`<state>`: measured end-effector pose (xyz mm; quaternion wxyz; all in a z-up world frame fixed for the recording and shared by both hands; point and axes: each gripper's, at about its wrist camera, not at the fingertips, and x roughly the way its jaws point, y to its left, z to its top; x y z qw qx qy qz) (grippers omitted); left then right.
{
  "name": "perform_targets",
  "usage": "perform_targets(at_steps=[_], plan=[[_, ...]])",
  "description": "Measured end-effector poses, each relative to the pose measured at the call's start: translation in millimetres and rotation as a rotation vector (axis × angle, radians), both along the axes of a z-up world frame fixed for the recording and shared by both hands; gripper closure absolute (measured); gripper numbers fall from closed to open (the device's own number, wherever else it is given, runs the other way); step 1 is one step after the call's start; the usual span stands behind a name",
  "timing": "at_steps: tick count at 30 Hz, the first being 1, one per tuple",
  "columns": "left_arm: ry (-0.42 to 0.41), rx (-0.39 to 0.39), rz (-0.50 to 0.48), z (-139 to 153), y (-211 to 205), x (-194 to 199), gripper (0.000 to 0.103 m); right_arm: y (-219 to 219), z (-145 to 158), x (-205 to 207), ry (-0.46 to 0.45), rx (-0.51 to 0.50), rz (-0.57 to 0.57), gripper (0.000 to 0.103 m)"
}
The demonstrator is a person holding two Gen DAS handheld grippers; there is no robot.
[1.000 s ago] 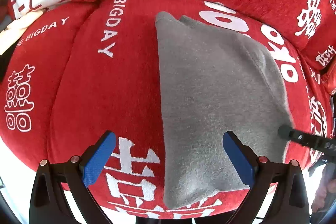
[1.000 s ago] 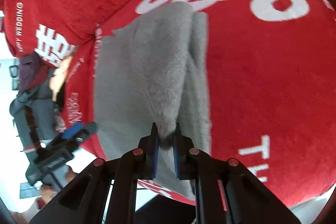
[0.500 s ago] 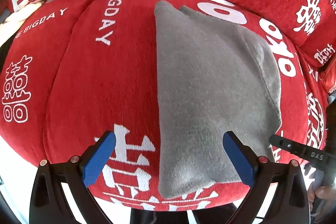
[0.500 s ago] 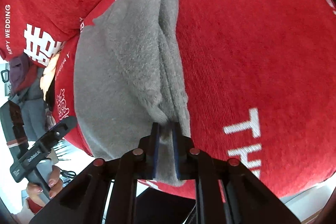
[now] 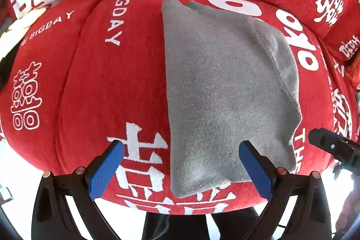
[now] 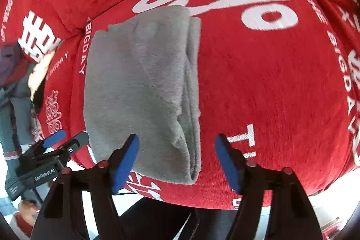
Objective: Fold small clothes
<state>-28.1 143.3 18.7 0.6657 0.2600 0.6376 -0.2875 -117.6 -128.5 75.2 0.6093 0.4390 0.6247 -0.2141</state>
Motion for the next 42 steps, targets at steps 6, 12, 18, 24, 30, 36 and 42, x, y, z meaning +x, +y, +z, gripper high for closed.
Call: perform_targets(at_steps=[6,12,18,24,30,36,42], plan=[[-0.024,0.001,0.005,1.7,1.9,1.7,0.001,11.4,4.2,21.9,0.031,-0.071,0.057,0.019],[-0.026,-0.006,0.016,4.0,3.7,3.2,0.001,14.6,5.0,28.3,0.051,-0.113,0.046,0.0],[-0.018,0.018,0.006,0.2,3.5,5.3,0.001,17.5,1.9,31.6,0.076,-0.133,0.046,0.0],[-0.025,0.025,0.007,0.3,5.2,6.1,0.001,19.8,2.9,38.8,0.118,-0.167,0.082,0.0],[-0.075,0.057,-0.024,0.1,3.9,5.0,0.001,23.2,3.3,44.2,0.143,-0.191,0.096,0.0],[-0.081,0.048,-0.03,2.0,3.3,4.7,0.001,26.7,3.9,49.1,0.151,-0.21,0.115,0.0],[-0.086,0.043,-0.037,3.5,2.7,3.8,0.001,29.2,3.5,49.7,0.157,-0.217,0.117,0.0]])
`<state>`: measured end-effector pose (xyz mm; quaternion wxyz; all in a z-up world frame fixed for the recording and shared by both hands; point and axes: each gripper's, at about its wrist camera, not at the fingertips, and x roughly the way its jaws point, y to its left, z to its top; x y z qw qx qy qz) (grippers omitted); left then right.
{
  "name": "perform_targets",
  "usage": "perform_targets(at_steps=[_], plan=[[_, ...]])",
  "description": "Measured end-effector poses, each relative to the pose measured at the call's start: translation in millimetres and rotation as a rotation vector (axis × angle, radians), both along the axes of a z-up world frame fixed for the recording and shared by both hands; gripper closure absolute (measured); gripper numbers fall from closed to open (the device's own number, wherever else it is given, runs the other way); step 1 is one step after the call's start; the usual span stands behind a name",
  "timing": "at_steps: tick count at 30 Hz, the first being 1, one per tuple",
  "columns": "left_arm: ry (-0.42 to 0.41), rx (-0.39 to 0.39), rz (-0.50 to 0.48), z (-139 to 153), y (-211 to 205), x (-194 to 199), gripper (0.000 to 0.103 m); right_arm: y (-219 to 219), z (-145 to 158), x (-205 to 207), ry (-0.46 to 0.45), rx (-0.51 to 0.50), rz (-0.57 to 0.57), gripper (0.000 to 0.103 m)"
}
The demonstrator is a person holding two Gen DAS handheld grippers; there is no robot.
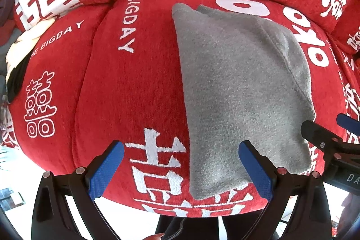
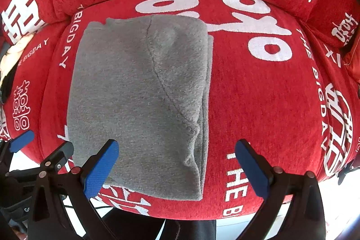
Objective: Fold small clothes
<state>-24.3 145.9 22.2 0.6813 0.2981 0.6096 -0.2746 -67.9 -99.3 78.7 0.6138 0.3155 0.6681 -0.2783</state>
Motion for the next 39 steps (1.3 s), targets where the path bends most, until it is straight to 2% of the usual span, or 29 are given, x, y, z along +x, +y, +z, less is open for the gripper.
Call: perform_targets(at_steps=[39], plan=[[-0.009,0.024,-0.002,-6.6,0.7,1.1,0.001,1.7,-3.5,3.5,0.022,-0.008,-0.001,0.0]])
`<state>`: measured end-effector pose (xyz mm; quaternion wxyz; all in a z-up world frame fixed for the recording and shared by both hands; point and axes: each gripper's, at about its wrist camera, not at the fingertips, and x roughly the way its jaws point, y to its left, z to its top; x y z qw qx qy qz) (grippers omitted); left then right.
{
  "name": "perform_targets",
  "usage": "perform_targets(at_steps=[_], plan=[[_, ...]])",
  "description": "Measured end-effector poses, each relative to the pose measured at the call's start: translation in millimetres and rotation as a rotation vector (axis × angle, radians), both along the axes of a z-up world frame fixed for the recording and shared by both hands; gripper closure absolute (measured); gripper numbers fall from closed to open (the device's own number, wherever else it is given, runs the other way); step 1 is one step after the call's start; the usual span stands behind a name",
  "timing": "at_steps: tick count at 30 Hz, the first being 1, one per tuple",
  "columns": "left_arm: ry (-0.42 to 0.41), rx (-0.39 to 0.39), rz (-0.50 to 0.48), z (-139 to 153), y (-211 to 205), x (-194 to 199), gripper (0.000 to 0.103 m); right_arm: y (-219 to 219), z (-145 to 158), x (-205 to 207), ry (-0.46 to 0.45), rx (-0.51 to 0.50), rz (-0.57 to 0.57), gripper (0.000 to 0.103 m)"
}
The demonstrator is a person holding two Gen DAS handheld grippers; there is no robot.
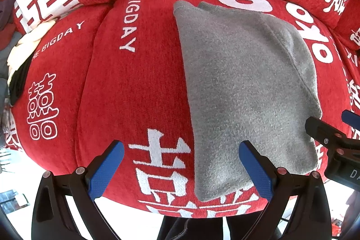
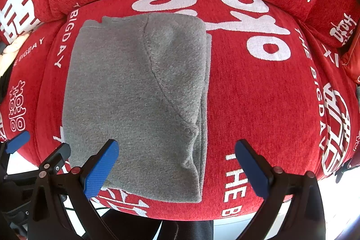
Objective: Fold small clothes
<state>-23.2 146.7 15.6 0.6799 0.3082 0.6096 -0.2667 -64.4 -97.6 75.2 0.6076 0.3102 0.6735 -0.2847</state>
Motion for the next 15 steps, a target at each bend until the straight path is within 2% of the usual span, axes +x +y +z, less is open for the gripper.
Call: perform_targets(at_steps=[15], plan=[[-0.003,-0.022,0.011,-1.8,-1.4,0.6,0.001,-1.6,-2.7,-1.6,0.006,0.001,0.002,0.0]])
